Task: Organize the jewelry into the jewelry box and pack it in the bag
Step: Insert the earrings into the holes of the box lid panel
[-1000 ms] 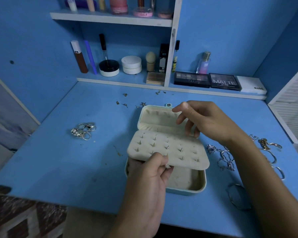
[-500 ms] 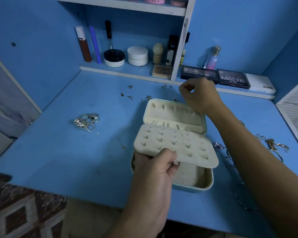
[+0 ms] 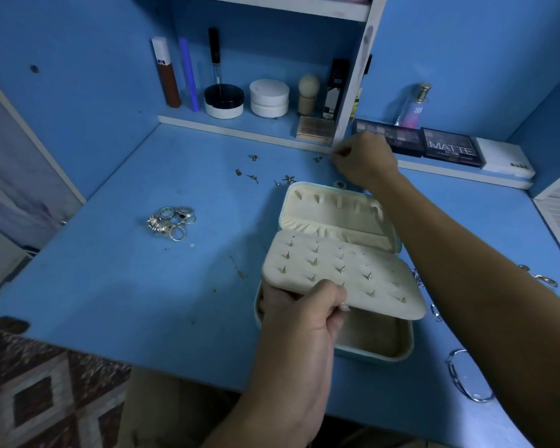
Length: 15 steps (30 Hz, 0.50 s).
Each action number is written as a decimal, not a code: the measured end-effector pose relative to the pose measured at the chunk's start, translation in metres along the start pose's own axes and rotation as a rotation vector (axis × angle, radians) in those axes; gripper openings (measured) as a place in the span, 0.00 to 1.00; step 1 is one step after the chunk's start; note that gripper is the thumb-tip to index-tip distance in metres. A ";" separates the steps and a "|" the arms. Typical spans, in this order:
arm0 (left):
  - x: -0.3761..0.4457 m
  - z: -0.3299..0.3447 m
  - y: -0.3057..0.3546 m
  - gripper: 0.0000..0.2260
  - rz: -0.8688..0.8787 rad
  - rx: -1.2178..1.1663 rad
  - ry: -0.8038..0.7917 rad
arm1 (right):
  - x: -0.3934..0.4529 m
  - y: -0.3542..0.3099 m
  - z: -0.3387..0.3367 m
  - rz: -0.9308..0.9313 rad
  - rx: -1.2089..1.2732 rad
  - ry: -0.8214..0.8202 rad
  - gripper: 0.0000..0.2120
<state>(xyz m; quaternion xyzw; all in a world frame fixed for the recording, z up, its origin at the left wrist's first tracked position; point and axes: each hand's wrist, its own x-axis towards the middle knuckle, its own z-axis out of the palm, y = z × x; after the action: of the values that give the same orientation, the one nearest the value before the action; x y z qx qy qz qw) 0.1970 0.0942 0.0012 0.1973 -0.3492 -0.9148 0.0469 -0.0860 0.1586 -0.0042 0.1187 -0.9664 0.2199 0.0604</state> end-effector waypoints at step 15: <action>0.000 0.000 -0.001 0.21 0.029 0.011 -0.034 | -0.004 0.002 -0.007 -0.056 0.046 -0.016 0.07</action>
<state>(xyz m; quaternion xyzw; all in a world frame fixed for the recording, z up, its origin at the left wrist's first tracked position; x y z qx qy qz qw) 0.1970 0.0946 0.0004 0.1771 -0.3577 -0.9153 0.0532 -0.0827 0.1639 0.0005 0.1486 -0.9579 0.2392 0.0562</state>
